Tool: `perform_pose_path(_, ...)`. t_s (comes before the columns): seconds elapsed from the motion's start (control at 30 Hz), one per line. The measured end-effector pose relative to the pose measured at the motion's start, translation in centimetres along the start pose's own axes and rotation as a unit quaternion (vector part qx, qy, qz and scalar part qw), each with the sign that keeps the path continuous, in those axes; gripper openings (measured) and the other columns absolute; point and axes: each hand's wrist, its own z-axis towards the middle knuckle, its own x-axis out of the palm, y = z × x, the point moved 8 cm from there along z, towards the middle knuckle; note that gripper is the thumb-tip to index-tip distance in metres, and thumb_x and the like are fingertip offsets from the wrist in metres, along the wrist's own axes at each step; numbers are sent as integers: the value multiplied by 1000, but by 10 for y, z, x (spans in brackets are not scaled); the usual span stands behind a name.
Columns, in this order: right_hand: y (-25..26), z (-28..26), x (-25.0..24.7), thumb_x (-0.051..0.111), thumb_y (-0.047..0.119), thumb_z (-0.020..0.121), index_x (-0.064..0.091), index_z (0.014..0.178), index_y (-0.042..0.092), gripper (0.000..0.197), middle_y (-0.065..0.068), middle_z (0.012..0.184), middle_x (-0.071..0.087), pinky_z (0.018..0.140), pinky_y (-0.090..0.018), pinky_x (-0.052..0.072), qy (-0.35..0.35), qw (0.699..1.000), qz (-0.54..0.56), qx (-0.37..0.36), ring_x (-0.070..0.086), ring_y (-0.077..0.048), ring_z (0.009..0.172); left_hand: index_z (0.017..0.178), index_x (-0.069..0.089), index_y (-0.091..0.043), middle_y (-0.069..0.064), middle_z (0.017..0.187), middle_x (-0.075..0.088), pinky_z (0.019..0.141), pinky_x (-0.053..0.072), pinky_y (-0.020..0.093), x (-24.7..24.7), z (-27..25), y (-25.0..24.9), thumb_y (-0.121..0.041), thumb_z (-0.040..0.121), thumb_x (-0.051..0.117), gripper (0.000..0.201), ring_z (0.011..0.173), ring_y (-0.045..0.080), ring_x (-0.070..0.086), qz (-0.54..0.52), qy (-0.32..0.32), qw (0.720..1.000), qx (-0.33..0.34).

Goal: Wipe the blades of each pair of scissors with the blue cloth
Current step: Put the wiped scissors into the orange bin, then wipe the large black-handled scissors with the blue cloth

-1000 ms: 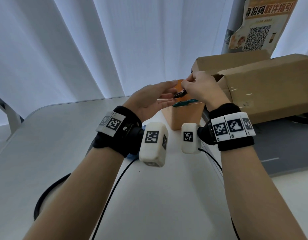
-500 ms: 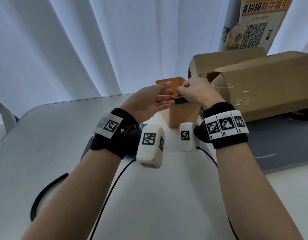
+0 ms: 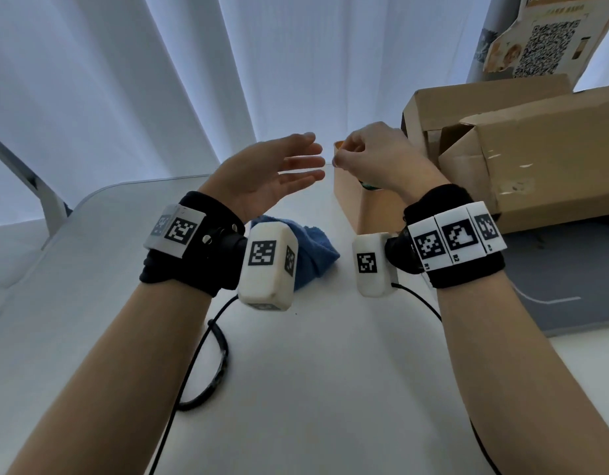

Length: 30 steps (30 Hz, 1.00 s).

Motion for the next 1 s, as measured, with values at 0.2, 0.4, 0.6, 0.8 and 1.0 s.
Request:
perform_pose_path(0.2, 58, -24, 45, 59, 32, 93, 77, 88, 16, 25, 5, 80, 76, 62, -14, 43, 100, 990, 61, -73, 67, -4, 83, 118, 65, -5, 13, 118, 70, 89, 59, 31, -53, -32, 5, -24, 95, 65, 29, 103, 24, 71, 82, -28, 996, -33)
perform_pose_path(0.4, 103, -52, 94, 62, 20, 89, 77, 79, 12, 20, 4, 64, 70, 47, -7, 41, 179, 971, 81, -137, 60, 0, 51, 99, 64, -9, 8, 94, 66, 79, 58, 27, -113, -68, 13, -13, 92, 68, 8, 84, 16, 65, 285, -102, 953, -24)
perform_pose_path(0.6, 124, -83, 137, 69, 18, 89, 73, 83, 6, 14, -4, 69, 73, 50, -16, 50, 294, 941, 64, -156, 67, -8, 53, 92, 67, -4, 11, 85, 68, 70, 60, 25, -142, -88, 35, 7, 82, 73, 16, 79, 20, 67, 370, -79, 923, -77)
perform_pose_path(0.8, 120, -98, 169, 75, 8, 84, 71, 90, 3, 8, -12, 77, 74, 53, -25, 57, 375, 917, 24, -135, 74, -21, 62, 89, 69, -7, 4, 75, 71, 68, 58, 25, -160, -98, 65, 6, 72, 82, 25, 73, 15, 68, 470, -38, 864, -177)
perform_pose_path(1.0, 113, -106, 189, 78, 12, 83, 69, 90, -3, 19, -12, 70, 73, 49, -28, 57, 399, 906, -51, -130, 70, -20, 50, 89, 70, -6, 10, 88, 72, 78, 59, 31, -169, -101, 77, 7, 70, 83, 26, 81, 19, 68, 495, -28, 841, -214)
